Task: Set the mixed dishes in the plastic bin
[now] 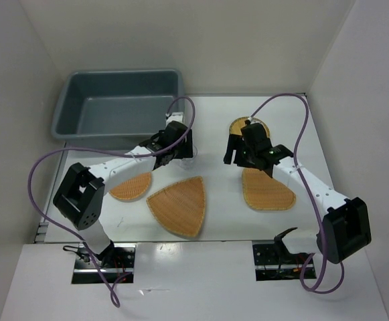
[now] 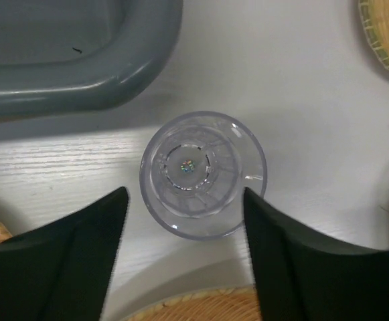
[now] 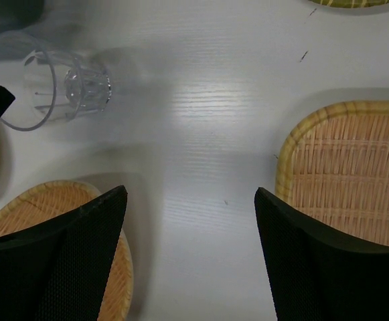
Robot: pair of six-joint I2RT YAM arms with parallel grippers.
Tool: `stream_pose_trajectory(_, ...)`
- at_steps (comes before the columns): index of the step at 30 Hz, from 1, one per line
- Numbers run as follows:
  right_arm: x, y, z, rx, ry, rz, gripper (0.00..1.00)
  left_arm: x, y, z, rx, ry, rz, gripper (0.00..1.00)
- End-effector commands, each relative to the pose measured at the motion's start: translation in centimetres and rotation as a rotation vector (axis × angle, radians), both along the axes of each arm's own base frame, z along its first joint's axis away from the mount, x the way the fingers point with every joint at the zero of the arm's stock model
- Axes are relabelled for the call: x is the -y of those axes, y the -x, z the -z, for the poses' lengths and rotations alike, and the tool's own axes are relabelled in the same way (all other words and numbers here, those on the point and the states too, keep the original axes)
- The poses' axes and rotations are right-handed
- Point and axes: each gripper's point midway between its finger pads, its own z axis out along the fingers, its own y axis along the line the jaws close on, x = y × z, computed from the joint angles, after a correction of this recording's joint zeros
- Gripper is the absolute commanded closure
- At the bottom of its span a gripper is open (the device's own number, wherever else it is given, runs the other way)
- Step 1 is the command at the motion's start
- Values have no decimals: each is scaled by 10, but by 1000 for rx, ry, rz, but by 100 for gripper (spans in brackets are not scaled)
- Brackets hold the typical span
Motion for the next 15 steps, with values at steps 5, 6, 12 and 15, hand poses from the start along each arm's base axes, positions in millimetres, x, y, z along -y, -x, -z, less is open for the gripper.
stream_pose_trajectory(5,11,3,-10,53,1,38,18,-4,-22,14,25,-115,-89,41)
stream_pose_trajectory(6,11,3,-10,53,1,38,18,-4,-23,16,18,-121,-89,45)
stream_pose_trajectory(12,14,6,-11,57,7,45,18,-8,-19,34,-18,-151,-99,78)
stream_pose_trajectory(15,15,8,-7,49,11,45,18,-10,-16,37,-33,-156,-105,100)
